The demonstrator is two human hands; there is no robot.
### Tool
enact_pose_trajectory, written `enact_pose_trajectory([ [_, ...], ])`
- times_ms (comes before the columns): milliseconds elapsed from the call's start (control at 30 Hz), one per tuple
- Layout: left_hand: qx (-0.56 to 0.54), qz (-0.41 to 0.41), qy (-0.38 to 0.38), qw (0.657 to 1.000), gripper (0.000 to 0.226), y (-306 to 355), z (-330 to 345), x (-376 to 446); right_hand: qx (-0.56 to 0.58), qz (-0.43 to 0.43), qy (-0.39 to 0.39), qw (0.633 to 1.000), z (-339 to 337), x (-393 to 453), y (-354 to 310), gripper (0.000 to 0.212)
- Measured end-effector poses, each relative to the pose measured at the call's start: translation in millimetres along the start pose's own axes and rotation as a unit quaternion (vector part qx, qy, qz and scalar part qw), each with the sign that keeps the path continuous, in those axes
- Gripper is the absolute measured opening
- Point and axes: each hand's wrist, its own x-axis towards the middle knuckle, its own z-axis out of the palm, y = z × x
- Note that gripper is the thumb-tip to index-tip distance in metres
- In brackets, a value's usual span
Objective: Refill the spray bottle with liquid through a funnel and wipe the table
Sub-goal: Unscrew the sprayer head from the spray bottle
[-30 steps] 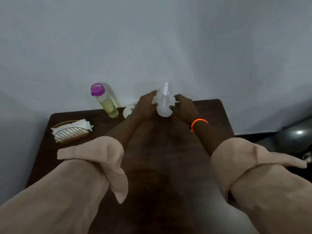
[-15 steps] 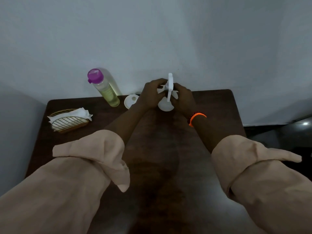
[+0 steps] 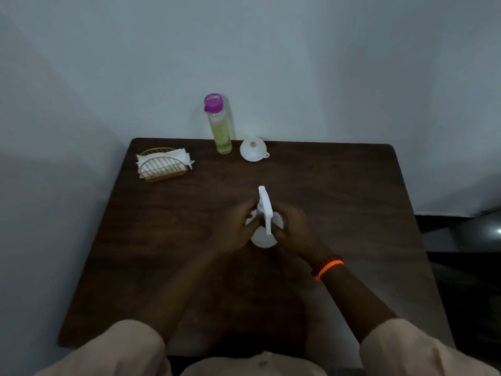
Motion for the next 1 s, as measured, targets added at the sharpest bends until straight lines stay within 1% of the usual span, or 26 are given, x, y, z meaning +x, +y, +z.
enact_pose_trajectory([
  [33,-0.009,0.002,0.003,1.0,0.054,-7,-2,-12,-0.004,0.006,-0.005,1.0,8,-8,-3,0.029],
  [100,-0.027,0.021,0.016,0.999,0.043,-15,-3,-30,-0.005,0.006,0.003,1.0,22,-20,-10,0.025],
  [133,-0.037,0.027,0.031,0.998,0.039,-18,-6,-38,-0.002,0.01,0.005,1.0,29,-25,-14,0.029],
  [200,-0.056,0.045,0.066,0.995,0.039,-19,-10,-52,-0.024,0.007,0.02,0.999,42,-35,-22,0.045],
  [233,-0.062,0.05,0.072,0.994,0.039,-20,-10,-57,-0.028,0.008,0.022,0.999,44,-37,-25,0.042],
  [300,-0.076,0.056,0.085,0.992,0.036,-21,-11,-69,-0.029,0.0,0.03,0.999,48,-43,-31,0.028],
  [400,-0.079,0.065,0.096,0.99,0.037,-28,-9,-79,-0.029,-0.005,0.038,0.999,52,-53,-37,0.016],
  [467,-0.088,0.049,0.107,0.989,0.045,-36,-7,-81,-0.032,0.01,0.049,0.998,59,-61,-39,0.014],
  [533,-0.14,-0.007,0.123,0.982,0.061,-43,0,-78,-0.034,0.03,0.074,0.996,67,-67,-42,0.004],
  [567,-0.146,-0.02,0.13,0.981,0.053,-39,0,-81,-0.03,0.028,0.082,0.996,69,-69,-43,0.003],
  [600,-0.142,-0.024,0.15,0.978,0.04,-34,-2,-85,-0.031,0.015,0.089,0.995,72,-71,-45,0.005],
  [633,-0.147,-0.027,0.168,0.974,0.037,-29,-3,-88,-0.032,0.008,0.093,0.995,74,-72,-48,0.005],
  [667,-0.164,-0.033,0.184,0.969,0.039,-27,-2,-89,-0.022,0.005,0.095,0.995,76,-74,-53,0.001],
  [700,-0.188,-0.035,0.188,0.963,0.042,-25,-2,-91,-0.01,0.007,0.099,0.995,76,-75,-58,0.008],
  [733,-0.207,-0.034,0.179,0.961,0.041,-27,1,-88,-0.003,0.005,0.107,0.994,75,-77,-60,0.019],
  [767,-0.222,-0.019,0.153,0.963,0.04,-25,0,-89,0.004,0.005,0.11,0.994,75,-79,-61,0.026],
  [800,-0.233,-0.005,0.13,0.964,0.04,-28,1,-87,0.007,0.007,0.112,0.994,74,-80,-62,0.027],
  [900,-0.233,0.033,0.072,0.969,0.04,-30,-5,-92,0.027,0.026,0.12,0.992,71,-83,-59,0.005],
  [933,-0.234,0.04,0.065,0.969,0.042,-32,-5,-92,0.031,0.032,0.129,0.991,69,-83,-57,0.002],
  [1000,-0.244,0.032,0.068,0.967,0.048,-35,-6,-93,0.041,0.038,0.14,0.989,68,-85,-53,0.005],
])
